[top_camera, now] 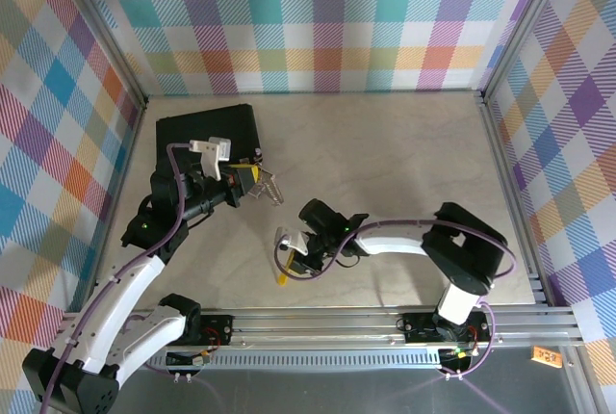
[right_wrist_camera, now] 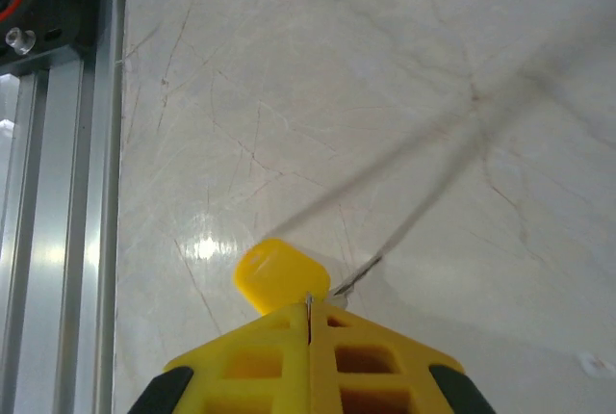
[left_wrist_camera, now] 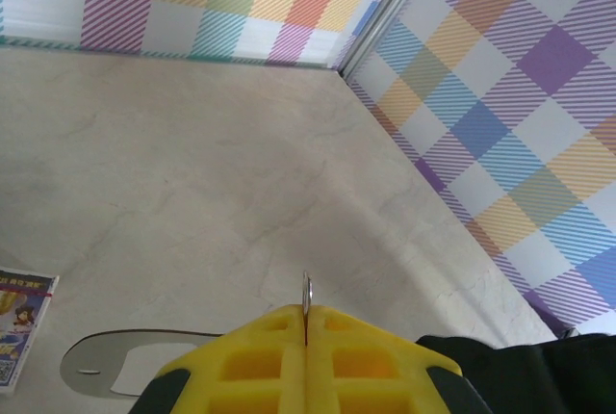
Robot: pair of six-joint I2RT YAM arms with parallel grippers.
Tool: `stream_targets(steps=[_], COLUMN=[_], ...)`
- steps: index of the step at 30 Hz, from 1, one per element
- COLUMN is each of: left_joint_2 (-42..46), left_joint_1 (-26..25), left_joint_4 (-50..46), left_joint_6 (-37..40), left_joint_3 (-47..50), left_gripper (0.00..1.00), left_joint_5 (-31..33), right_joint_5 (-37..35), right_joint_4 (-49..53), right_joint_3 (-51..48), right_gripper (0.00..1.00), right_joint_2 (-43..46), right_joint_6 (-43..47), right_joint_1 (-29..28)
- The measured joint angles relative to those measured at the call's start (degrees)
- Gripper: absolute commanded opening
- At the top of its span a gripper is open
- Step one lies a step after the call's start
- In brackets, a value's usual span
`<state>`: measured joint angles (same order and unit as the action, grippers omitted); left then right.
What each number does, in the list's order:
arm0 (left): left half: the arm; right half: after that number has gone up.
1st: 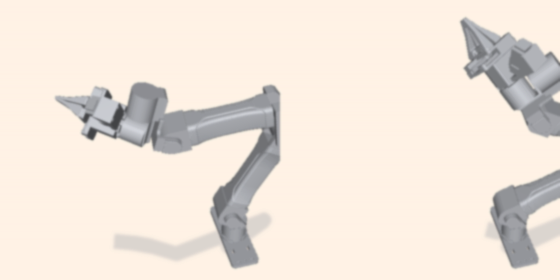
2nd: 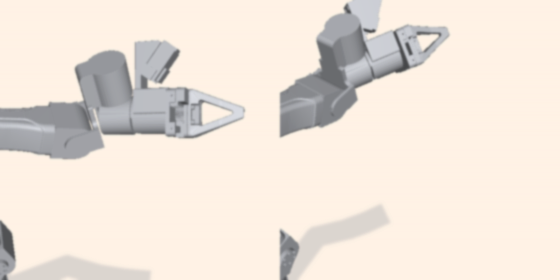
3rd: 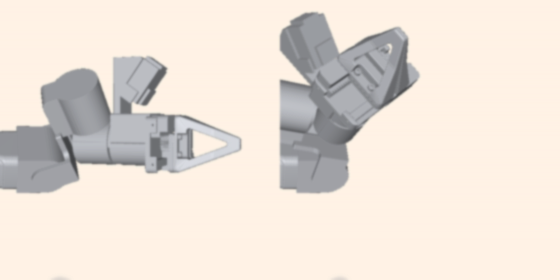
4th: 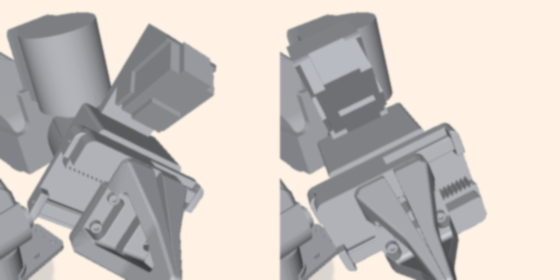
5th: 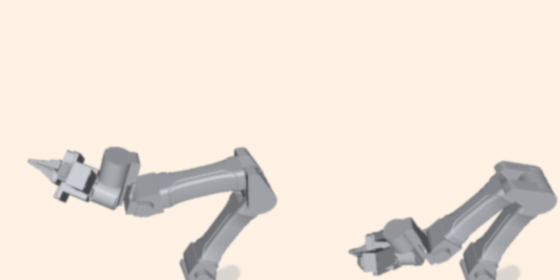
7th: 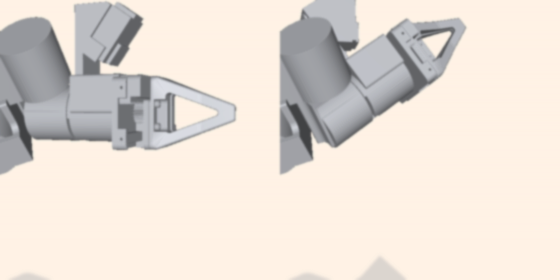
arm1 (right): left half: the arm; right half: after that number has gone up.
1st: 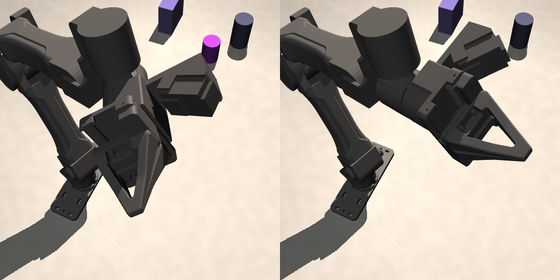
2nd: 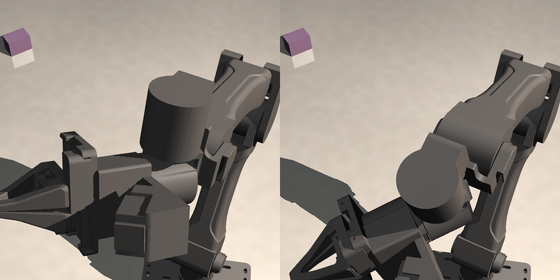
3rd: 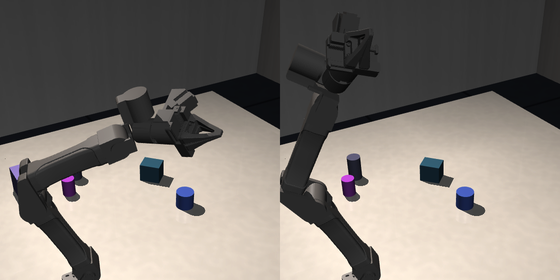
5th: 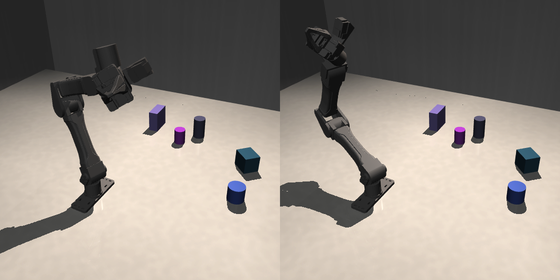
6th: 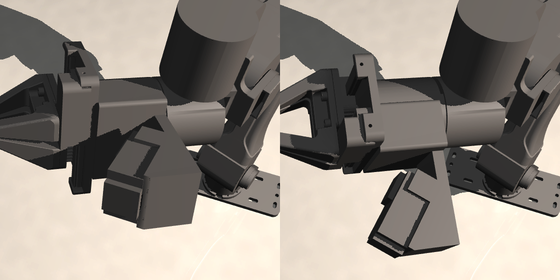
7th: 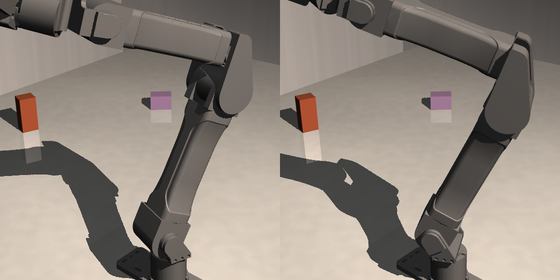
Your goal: Put the keys on the keyring
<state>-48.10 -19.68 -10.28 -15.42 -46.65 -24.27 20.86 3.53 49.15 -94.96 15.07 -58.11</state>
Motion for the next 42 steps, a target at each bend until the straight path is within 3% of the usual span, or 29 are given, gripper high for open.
stream_targets(steps=[5, 14, 31, 36, 42], left_joint_2=[0.9, 2.6, 4.5, 5.6, 5.6], left_joint_1=[0.0, 0.0, 0.0, 0.0, 0.0], left_joint_4=[1.1, 4.9, 15.3, 16.5, 16.5], left_joint_6=[-1.4, -4.0, -10.8, -10.9, -11.0], left_joint_3=[2.8, 7.8, 16.6, 17.5, 17.6], left_gripper=[0.0, 0.0, 0.0, 0.0, 0.0], left_joint_5=[-0.4, -0.8, -1.9, -2.3, -3.3], right_joint_5=[-6.6, -14.4, -15.8, -16.8, -17.9], right_joint_4=[7.7, 25.9, 40.5, 42.0, 42.7], right_joint_3=[0.1, 6.6, 13.3, 14.4, 15.9], right_gripper=[0.0, 0.0, 0.0, 0.09, 0.27], right_joint_2=[4.4, 3.3, -5.6, -5.6, -5.6], right_joint_6=[-2.5, -8.4, -18.4, -19.3, -20.7], right_joint_1=[0.0, 0.0, 0.0, 0.0, 0.0])
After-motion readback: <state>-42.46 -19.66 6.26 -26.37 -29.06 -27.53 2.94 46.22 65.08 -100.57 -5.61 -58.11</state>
